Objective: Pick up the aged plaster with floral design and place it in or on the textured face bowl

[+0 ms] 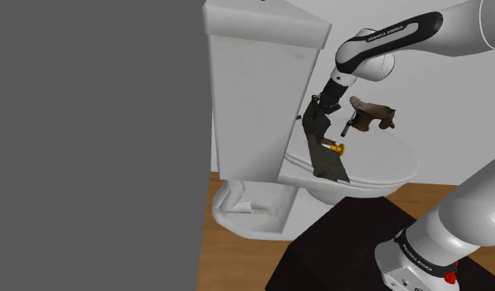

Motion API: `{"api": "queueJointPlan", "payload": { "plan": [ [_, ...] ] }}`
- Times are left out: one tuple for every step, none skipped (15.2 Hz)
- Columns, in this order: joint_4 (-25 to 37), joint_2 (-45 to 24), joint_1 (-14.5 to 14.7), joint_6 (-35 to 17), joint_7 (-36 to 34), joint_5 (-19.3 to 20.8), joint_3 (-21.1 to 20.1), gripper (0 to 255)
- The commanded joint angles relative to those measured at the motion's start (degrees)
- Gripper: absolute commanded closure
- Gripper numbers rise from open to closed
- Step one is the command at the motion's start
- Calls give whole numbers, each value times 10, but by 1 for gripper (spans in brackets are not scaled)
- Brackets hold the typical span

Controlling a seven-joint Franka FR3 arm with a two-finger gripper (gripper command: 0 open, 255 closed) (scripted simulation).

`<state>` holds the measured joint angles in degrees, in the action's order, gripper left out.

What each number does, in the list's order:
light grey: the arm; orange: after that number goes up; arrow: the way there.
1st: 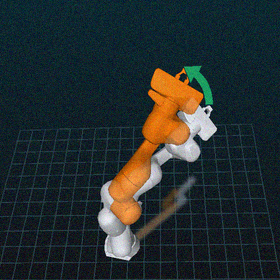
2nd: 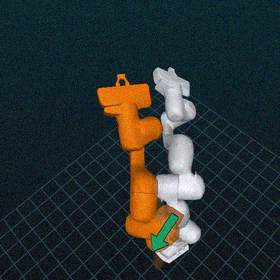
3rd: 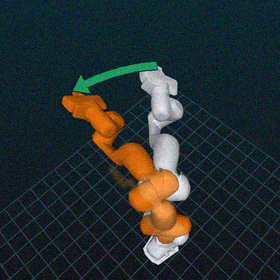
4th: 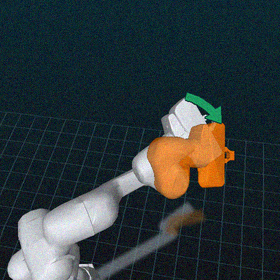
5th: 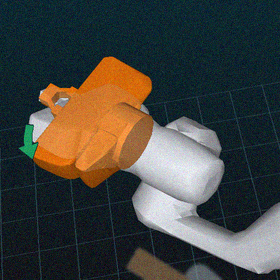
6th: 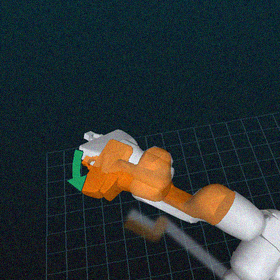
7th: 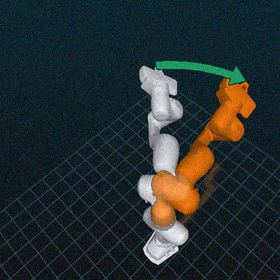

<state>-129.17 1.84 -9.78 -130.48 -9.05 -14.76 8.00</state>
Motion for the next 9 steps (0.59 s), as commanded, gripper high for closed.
{"api": "queueJointPlan", "payload": {
  "plan": [
    [0, 0, 0, 0, 0, 0, 0, 255],
    [0, 0, 0, 0, 0, 0, 0, 255],
    [3, 4, 0, 7, -3, 2, 0, 255],
    [7, 8, 0, 15, -5, 5, 0, 255],
    [11, 12, -1, 22, -8, 7, 0, 255],
    [15, 15, -1, 29, -10, 9, 0, 255],
    [19, 19, -1, 36, -12, 11, 0, 255],
    [23, 22, -1, 44, -15, 13, 0, 255],
    [27, 26, -2, 51, -17, 14, 0, 255]
  ]
}}
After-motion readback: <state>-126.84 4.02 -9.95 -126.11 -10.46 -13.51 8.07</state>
